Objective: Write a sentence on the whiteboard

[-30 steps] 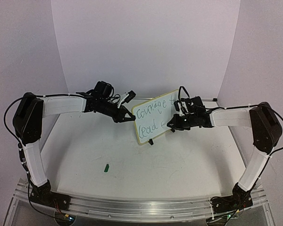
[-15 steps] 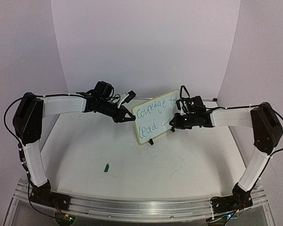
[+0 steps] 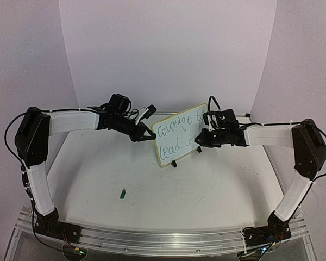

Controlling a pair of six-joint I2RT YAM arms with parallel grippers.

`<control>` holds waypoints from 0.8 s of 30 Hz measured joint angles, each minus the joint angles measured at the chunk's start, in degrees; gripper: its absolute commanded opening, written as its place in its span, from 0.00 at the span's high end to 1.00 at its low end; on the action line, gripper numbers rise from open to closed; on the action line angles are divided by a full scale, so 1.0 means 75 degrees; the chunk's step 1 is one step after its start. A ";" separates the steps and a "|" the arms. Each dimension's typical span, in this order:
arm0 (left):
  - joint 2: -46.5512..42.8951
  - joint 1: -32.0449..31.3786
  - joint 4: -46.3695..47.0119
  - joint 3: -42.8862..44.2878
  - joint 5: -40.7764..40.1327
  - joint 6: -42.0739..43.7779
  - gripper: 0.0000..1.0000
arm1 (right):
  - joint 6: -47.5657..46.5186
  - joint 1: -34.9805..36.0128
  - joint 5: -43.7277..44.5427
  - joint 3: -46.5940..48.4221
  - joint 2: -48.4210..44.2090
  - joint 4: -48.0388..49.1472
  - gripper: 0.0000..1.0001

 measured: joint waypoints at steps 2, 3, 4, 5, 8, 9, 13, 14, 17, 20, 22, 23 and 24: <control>-0.0001 0.0000 0.0000 0.0000 0.0002 0.0000 1.00 | -0.0004 0.0000 -0.0054 0.0000 -0.0016 0.0004 1.00; -0.0001 0.0000 0.0000 0.0000 0.0001 0.0000 1.00 | -0.0012 0.0000 -0.0085 0.0000 -0.0025 0.0008 1.00; -0.0001 0.0000 0.0000 0.0000 0.0003 0.0000 1.00 | -0.0020 0.0000 -0.0116 0.0000 -0.0030 0.0013 1.00; 0.0000 0.0000 0.0000 0.0000 0.0003 0.0000 1.00 | -0.0027 0.0000 -0.0147 0.0000 -0.0034 0.0029 1.00; -0.0001 0.0000 0.0000 0.0000 0.0003 0.0000 1.00 | -0.0040 0.0000 -0.0197 0.0000 -0.0053 0.0052 1.00; -0.0001 0.0000 0.0000 0.0000 0.0003 0.0000 1.00 | -0.0045 0.0000 -0.0199 0.0000 -0.0070 0.0052 1.00; -0.0001 0.0000 0.0000 0.0000 0.0000 0.0000 1.00 | -0.0046 0.0000 -0.0157 -0.0069 -0.0335 0.0061 1.00; 0.0002 0.0000 -0.0003 0.0000 0.0000 0.0000 1.00 | -0.0046 0.0000 -0.0129 -0.0103 -0.0438 0.0061 1.00; 0.0002 0.0000 0.0000 0.0000 0.0001 0.0000 1.00 | -0.0046 0.0000 -0.0020 -0.0172 -0.0682 0.0070 1.00; 0.0002 0.0000 0.0000 0.0000 0.0002 0.0000 1.00 | -0.0046 0.0000 0.0094 -0.0201 -0.0723 0.0085 1.00; 0.0002 0.0000 0.0000 0.0000 0.0002 0.0000 1.00 | -0.0046 -0.0011 0.0125 -0.0217 -0.0723 0.0066 1.00; 0.0002 0.0000 0.0000 0.0000 0.0001 0.0000 1.00 | -0.0046 -0.0019 0.0136 -0.0219 -0.0723 0.0058 1.00; 0.0002 0.0000 0.0000 0.0000 0.0000 0.0000 1.00 | -0.0046 -0.0025 0.0142 -0.0219 -0.0721 0.0058 1.00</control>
